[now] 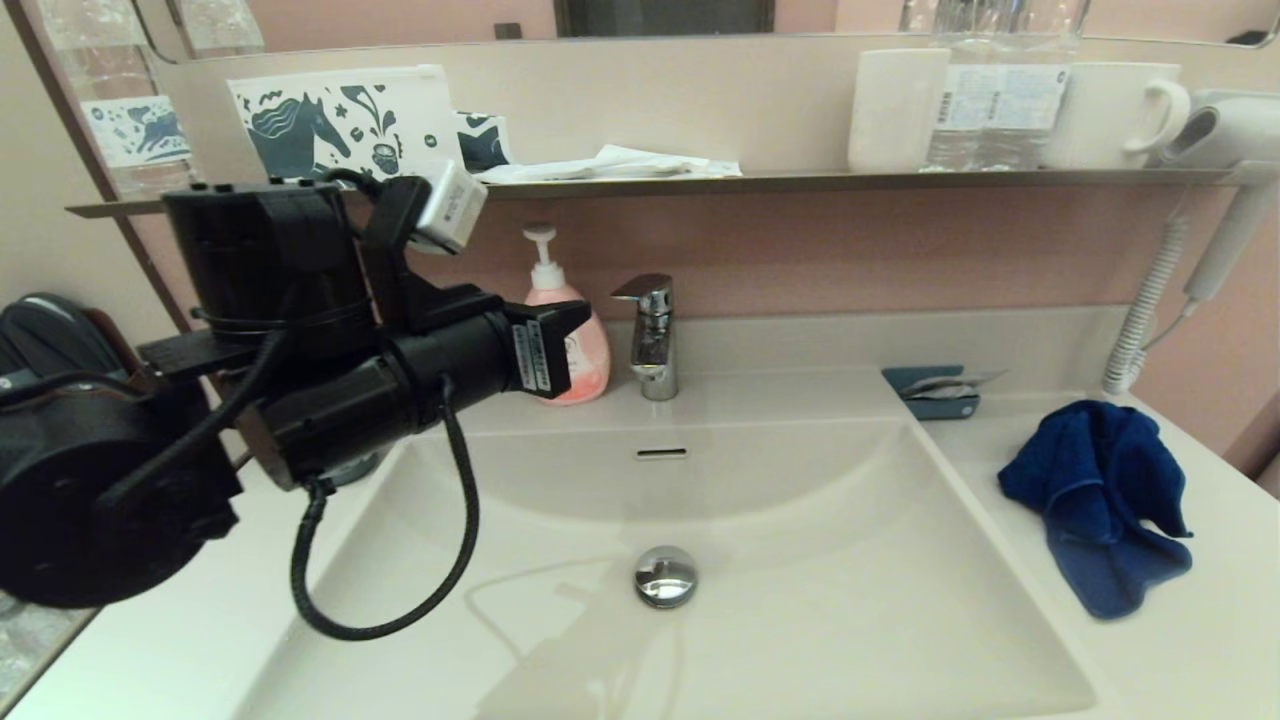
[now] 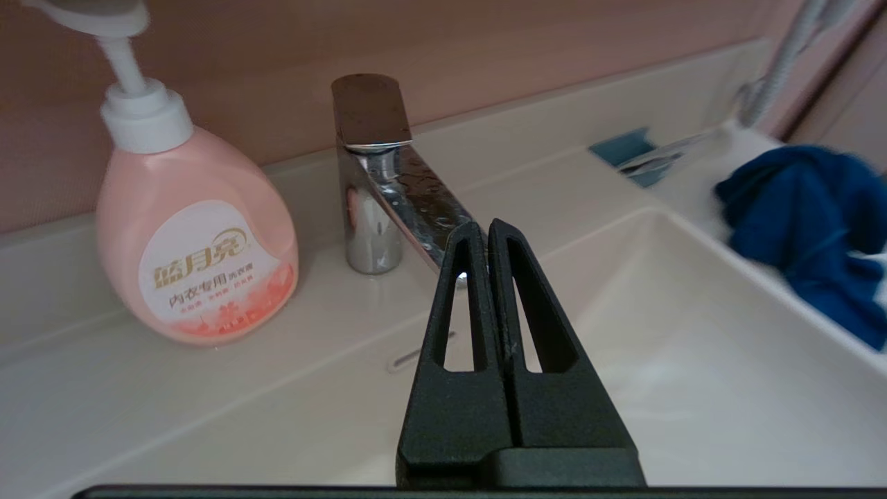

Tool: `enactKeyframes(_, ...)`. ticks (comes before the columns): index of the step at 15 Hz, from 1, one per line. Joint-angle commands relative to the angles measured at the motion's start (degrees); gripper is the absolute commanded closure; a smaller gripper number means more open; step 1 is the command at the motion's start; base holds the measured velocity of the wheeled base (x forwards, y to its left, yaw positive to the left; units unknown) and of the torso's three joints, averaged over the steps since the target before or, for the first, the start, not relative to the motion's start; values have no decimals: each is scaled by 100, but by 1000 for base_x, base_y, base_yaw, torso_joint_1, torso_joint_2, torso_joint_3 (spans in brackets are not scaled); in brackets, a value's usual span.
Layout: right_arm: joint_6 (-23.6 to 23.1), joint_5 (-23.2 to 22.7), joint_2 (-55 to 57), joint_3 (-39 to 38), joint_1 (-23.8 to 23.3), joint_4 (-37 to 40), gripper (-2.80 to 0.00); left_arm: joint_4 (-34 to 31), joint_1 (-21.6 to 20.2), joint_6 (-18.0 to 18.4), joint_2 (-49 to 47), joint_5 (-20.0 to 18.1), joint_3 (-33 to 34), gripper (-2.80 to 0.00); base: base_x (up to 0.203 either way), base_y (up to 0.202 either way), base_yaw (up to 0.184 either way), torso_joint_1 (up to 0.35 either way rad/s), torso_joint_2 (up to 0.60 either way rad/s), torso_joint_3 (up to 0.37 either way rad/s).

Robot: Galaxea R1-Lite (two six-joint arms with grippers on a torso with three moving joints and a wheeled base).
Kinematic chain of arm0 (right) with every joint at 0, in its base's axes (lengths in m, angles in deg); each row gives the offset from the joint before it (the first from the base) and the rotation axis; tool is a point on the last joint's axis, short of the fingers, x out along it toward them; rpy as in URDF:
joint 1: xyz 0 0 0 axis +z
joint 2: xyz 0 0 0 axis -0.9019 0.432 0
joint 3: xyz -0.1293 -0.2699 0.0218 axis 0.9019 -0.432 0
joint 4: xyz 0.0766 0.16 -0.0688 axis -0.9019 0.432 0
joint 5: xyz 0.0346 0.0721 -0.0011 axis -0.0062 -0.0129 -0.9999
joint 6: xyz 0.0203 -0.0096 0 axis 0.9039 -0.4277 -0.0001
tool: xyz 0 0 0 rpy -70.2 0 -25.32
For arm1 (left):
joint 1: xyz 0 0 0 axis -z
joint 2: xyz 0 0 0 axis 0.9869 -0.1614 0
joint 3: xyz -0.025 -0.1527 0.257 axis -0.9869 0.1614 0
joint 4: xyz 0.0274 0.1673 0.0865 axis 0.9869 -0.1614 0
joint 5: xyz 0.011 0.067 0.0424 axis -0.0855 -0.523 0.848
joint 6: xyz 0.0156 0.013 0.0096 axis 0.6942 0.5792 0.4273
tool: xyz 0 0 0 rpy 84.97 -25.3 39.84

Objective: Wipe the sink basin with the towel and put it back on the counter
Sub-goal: Turn on the faucet

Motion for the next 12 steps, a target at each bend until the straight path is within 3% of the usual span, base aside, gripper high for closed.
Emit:
enactKeyframes(1, -2, -2, 0, 0, -132, 0, 0, 41, -7, 33, -633, 39, -382, 0, 0, 0, 0, 0, 0, 0)
enactKeyframes(9, -2, -2, 0, 0, -132, 0, 0, 209, 9, 63, -1487, 57, -981, 0, 0, 0, 0, 0, 0, 0)
enactKeyframes(12, -2, -2, 0, 0, -129, 0, 0, 405, -85, 286, -1836, 76, -1193, 0, 0, 0, 0, 0, 0, 0)
